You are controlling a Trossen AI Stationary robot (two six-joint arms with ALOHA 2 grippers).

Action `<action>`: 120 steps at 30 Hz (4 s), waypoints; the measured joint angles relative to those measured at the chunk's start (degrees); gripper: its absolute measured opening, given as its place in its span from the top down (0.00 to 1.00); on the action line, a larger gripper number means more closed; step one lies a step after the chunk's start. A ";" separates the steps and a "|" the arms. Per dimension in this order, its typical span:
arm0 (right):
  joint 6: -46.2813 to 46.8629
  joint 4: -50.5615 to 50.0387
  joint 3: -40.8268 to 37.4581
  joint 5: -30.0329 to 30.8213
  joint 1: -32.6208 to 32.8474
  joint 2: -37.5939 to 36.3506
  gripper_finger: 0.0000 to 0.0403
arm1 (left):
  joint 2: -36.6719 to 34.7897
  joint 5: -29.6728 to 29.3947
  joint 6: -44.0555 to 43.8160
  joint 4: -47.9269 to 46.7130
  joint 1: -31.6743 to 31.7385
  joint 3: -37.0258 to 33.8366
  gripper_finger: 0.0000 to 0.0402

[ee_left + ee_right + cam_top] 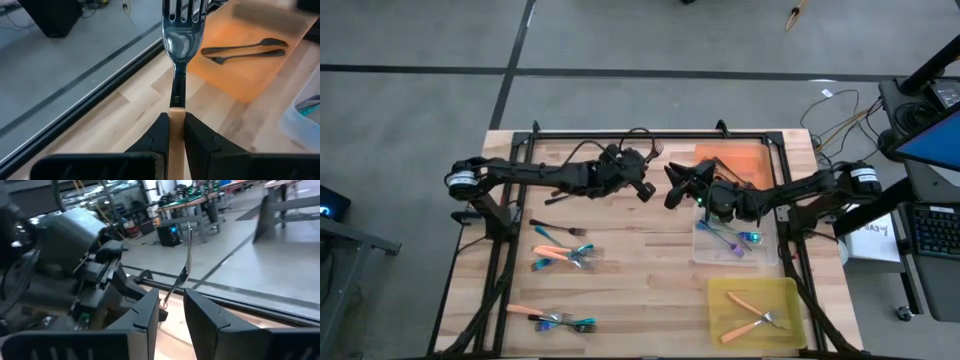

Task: Sort silverware by color (type)
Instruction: Put the orange fork into the yellow bin

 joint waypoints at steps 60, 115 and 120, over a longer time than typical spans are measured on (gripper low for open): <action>1.93 0.53 0.11 -7.60 -6.46 -0.06 0.98 | 0.52 1.32 3.99 5.72 -5.15 0.04 0.86; 40.00 -82.04 7.63 -53.04 33.70 -20.92 0.98 | -0.33 -2.29 -0.48 -10.35 -3.82 0.04 0.61; 42.10 -82.04 7.63 -56.03 34.37 -16.21 0.98 | -0.34 -2.25 -0.47 -12.04 -3.82 0.02 0.61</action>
